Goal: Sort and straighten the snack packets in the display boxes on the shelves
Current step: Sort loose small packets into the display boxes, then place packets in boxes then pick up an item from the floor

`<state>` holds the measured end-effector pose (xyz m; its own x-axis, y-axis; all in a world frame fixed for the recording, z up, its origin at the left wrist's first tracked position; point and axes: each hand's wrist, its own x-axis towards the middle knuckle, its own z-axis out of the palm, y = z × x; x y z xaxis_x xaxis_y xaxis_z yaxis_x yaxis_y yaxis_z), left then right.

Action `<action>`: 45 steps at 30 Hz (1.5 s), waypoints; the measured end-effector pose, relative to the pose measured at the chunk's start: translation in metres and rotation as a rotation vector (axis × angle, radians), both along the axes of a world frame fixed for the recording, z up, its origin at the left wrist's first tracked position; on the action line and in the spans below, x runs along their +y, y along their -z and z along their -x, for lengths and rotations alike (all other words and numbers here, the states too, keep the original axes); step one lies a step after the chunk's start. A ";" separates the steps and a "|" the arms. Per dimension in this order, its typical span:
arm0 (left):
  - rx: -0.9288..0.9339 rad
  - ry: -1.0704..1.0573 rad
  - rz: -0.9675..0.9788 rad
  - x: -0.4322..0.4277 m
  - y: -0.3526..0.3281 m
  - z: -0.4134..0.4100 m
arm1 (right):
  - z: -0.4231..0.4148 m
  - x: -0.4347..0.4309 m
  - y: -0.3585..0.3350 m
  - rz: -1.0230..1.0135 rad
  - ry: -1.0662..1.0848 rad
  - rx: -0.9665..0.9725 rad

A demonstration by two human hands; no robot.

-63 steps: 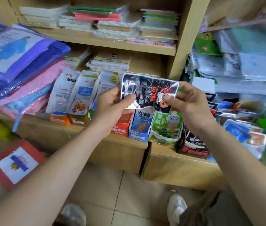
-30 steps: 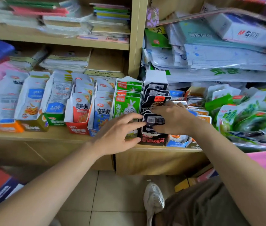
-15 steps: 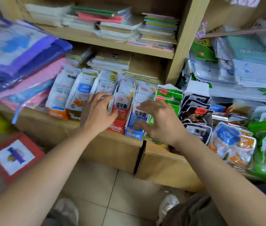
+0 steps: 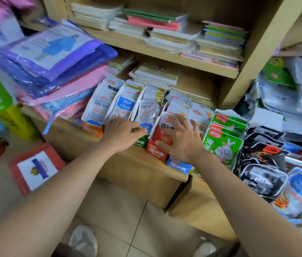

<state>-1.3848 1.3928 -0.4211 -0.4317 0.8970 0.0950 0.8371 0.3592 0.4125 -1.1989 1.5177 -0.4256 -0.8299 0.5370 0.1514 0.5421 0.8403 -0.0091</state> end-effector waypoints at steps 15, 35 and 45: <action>0.165 0.146 0.116 0.065 -0.016 0.029 | -0.018 -0.012 -0.007 0.075 -0.027 -0.107; -0.148 -0.017 -0.321 -0.003 -0.038 0.033 | -0.006 -0.011 -0.006 0.267 0.029 0.359; -0.312 -0.001 -0.462 -0.011 -0.042 0.039 | 0.007 -0.011 -0.010 0.353 0.062 0.441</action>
<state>-1.4236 1.3819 -0.3792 -0.5033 0.7920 0.3455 0.6496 0.0831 0.7558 -1.2062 1.5067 -0.4160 -0.6944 0.6633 0.2789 0.4714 0.7122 -0.5202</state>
